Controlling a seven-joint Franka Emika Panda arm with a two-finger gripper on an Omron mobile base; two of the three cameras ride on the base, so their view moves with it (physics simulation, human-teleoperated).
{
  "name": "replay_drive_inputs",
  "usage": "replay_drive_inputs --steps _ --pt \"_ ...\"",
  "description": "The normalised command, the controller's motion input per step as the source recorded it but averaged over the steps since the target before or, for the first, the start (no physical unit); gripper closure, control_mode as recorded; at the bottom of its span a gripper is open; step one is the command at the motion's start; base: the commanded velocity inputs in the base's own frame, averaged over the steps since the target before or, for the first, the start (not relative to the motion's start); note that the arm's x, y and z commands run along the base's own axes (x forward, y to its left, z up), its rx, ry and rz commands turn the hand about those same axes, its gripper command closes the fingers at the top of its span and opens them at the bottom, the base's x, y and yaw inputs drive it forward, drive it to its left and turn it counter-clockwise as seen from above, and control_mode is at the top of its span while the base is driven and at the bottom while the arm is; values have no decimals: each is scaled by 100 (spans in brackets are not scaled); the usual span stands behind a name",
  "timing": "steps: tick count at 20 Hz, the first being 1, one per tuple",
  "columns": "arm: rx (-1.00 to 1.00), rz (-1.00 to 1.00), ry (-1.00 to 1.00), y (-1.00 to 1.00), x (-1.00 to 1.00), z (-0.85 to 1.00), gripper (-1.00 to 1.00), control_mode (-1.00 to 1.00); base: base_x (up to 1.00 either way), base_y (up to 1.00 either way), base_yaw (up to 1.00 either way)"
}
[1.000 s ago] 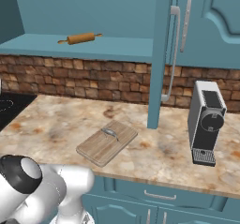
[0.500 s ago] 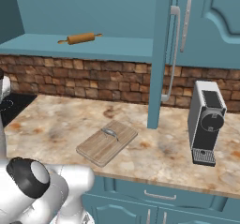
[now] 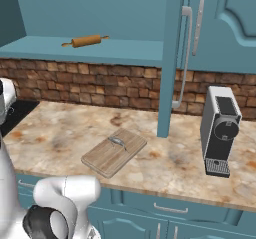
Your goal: Open the cabinet, retrieve the rolling pin, and place it next to the meat on the cutting board to prepare for tenderizing.
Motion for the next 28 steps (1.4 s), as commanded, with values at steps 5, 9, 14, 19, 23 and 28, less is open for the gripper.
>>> replay_drive_inputs --steps 5,9,14,19,23,28 --pt "-8 -25 -2 -78 -35 16 -100 -100 0 0 0" --pt "-10 -32 0 -81 -5 20 -100 -100 0 0 0" --pt "-11 -38 3 -71 0 17 -100 -100 0 0 0" --pt "-11 -46 10 -71 2 18 -100 -100 0 0 0" --pt "-14 -51 13 -62 13 18 -100 -100 0 0 0" --pt "-12 -44 22 -49 38 15 -100 -100 0 0 0"
